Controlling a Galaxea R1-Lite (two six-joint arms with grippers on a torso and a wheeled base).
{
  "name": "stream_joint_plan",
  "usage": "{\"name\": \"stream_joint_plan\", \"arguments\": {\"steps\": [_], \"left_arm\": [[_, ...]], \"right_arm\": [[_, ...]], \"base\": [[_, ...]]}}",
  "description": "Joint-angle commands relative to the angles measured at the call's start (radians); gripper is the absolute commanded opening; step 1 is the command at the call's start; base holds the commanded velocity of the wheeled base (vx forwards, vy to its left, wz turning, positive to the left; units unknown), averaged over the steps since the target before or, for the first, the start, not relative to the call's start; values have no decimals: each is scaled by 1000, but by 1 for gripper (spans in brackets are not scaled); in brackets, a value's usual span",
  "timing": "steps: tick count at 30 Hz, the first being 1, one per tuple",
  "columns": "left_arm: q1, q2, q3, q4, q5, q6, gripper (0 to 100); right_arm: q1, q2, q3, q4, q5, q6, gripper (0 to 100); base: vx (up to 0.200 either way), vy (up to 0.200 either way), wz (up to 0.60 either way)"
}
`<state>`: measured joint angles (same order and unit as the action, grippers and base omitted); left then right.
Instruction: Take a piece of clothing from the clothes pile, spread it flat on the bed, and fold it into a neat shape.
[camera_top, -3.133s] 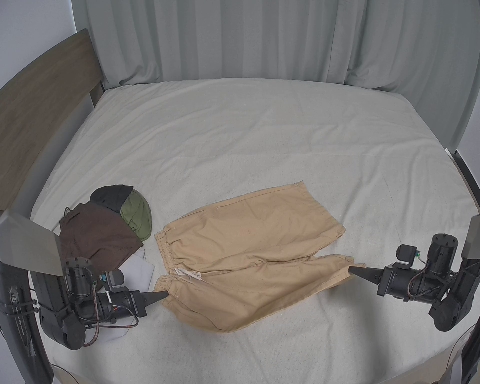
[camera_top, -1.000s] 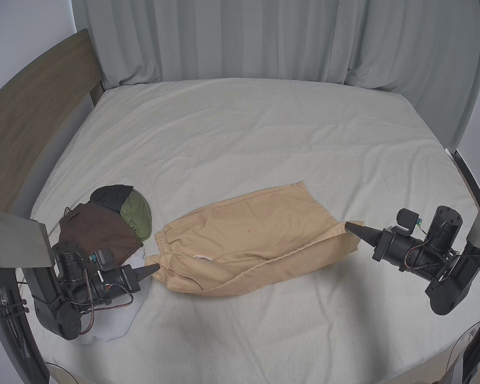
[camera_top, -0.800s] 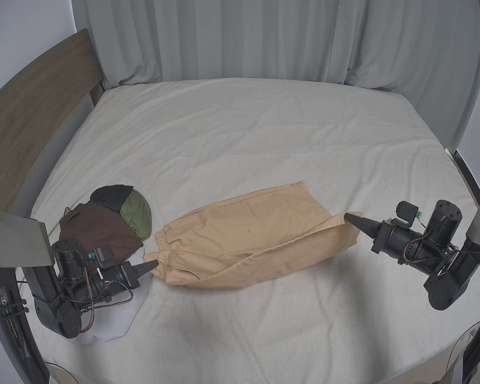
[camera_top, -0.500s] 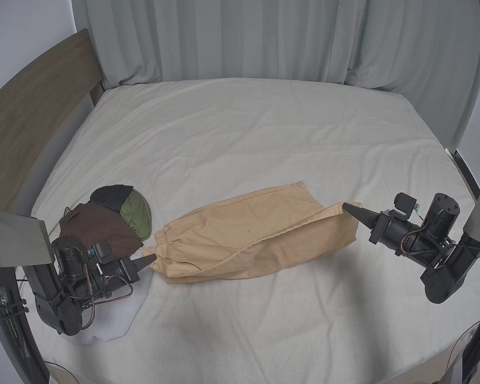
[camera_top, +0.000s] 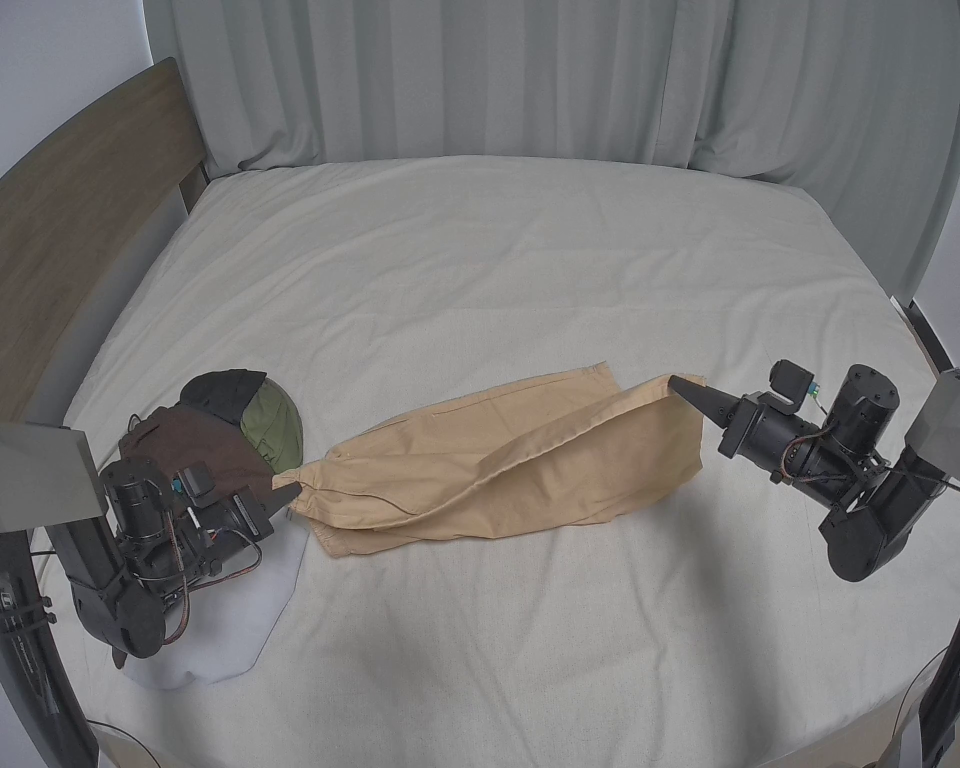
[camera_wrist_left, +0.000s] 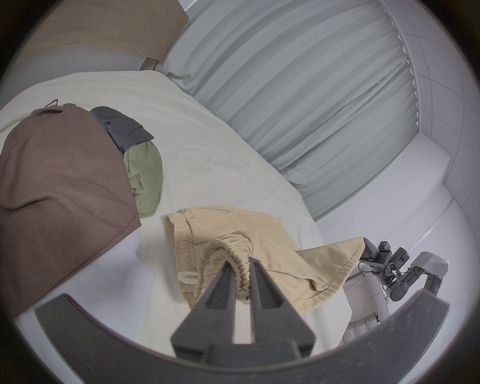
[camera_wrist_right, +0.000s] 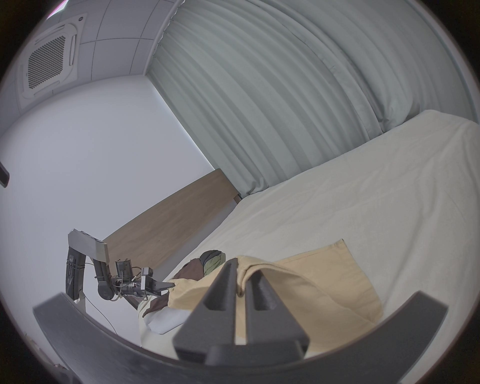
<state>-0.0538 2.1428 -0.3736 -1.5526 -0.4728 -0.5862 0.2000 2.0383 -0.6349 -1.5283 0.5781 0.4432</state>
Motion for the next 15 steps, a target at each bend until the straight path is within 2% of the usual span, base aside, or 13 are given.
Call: {"name": "stream_joint_plan", "arguments": {"steps": [1, 10, 15], "left_arm": [[0, 2, -10, -1, 6, -4, 0], [-8, 2, -21, -1, 10, -32, 0], [-18, 9, -37, 0, 40, -52, 0]], "right_arm": [[-2, 31, -42, 23, 2, 0, 0], [-13, 106, -178, 53, -1, 0, 0], [-19, 132, -258, 117, -3, 11, 0]], "base": [[0, 0, 0], [0, 0, 0], [0, 0, 0]]}}
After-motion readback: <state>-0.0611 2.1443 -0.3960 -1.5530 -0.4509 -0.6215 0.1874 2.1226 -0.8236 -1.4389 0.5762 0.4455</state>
